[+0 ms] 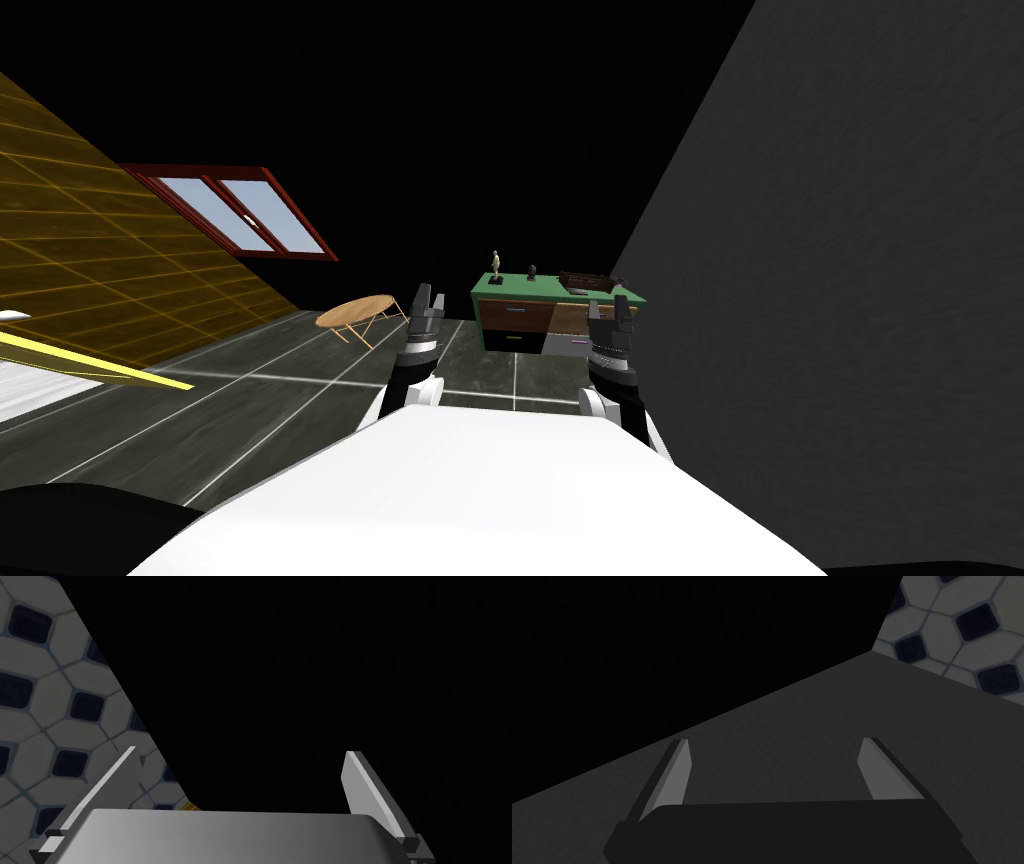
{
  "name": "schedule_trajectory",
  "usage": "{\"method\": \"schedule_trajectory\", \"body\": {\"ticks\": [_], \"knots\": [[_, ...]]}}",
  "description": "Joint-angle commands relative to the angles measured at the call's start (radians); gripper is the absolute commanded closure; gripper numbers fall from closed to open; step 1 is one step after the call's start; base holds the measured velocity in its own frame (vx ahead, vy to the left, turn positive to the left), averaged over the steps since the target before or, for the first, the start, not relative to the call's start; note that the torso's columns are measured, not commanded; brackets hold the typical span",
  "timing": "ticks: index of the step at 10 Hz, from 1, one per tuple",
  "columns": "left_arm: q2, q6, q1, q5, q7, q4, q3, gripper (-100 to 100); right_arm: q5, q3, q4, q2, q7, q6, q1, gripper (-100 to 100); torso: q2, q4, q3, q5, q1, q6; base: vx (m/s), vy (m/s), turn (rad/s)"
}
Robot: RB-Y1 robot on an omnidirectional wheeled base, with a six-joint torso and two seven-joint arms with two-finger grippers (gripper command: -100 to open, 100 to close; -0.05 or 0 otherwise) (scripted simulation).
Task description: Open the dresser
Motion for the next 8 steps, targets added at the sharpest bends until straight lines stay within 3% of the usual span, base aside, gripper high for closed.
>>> {"method": "schedule_trajectory", "body": {"ticks": [1, 8], "knots": [[0.000, 0.000, 0.000, 0.000, 0.000, 0.000, 0.000, 0, 0.000, 0.000, 0.000, 0.000, 0.000, 0.000, 0.000, 0, 0.040, 0.041, -0.082, 0.000, 0.000, 0.000, 0.000, 0.000, 0.000], [0.000, 0.000, 0.000, 0.000, 0.000, 0.000, 0.000, 0, 0.000, 0.000, 0.000, 0.000, 0.000, 0.000, 0.000, 0, 0.544, 0.544, -1.087, 0.000, 0.000, 0.000, 0.000, 0.000, 0.000]]}}
